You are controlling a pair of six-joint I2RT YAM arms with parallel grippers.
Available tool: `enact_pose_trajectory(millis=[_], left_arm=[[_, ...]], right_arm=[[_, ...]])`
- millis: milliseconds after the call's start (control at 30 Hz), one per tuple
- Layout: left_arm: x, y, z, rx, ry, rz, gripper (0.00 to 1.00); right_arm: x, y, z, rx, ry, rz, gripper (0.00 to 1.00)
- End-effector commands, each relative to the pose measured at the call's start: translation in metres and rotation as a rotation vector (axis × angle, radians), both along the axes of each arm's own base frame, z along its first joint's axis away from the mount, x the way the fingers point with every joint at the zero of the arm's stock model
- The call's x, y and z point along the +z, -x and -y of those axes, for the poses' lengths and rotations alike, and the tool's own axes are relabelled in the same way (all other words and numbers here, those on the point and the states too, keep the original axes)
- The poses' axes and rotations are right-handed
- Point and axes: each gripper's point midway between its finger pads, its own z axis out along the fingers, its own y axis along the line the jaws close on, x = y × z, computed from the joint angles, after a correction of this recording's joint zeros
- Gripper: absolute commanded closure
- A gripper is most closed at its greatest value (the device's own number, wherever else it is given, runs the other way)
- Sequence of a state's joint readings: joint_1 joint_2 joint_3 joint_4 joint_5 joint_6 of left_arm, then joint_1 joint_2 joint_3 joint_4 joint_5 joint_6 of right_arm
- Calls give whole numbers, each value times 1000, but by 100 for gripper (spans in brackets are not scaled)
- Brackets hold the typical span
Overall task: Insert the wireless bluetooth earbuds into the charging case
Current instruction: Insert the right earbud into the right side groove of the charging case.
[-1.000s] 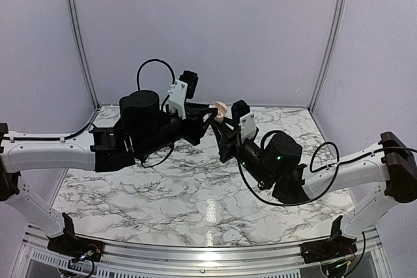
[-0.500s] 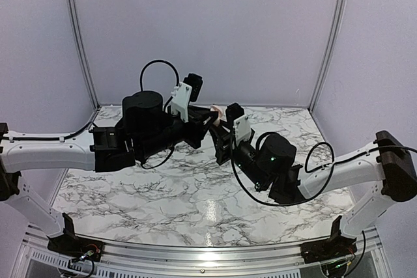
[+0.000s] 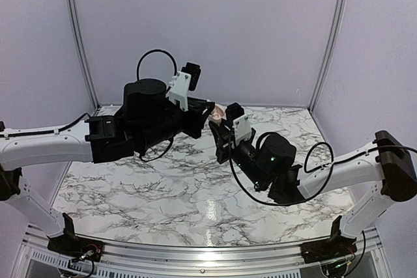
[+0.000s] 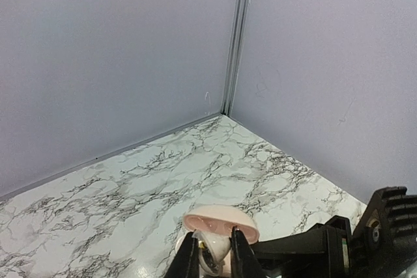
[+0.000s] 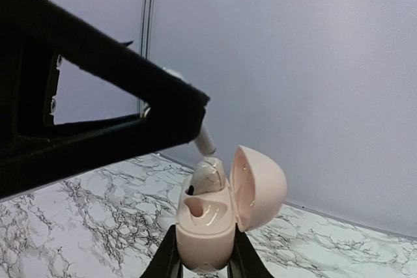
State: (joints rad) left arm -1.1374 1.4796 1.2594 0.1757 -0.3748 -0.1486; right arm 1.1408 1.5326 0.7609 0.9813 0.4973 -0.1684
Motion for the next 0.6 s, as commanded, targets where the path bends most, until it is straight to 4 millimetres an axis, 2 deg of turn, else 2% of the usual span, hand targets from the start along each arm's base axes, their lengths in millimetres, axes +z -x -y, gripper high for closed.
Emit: enact_pose_trajectory(millis=[0,267,567], left_arm=[[0,-4,-1,43,-20,-55,87],[-5,-7,2,61,-60,-106,88],[-7,-4,-2,55,-64,-132,90]], right_arm=[[16,5,-1,2,-23,62,100],[18,8,0,5,-10,95,100],[10,3,1,-24,11,86,100]])
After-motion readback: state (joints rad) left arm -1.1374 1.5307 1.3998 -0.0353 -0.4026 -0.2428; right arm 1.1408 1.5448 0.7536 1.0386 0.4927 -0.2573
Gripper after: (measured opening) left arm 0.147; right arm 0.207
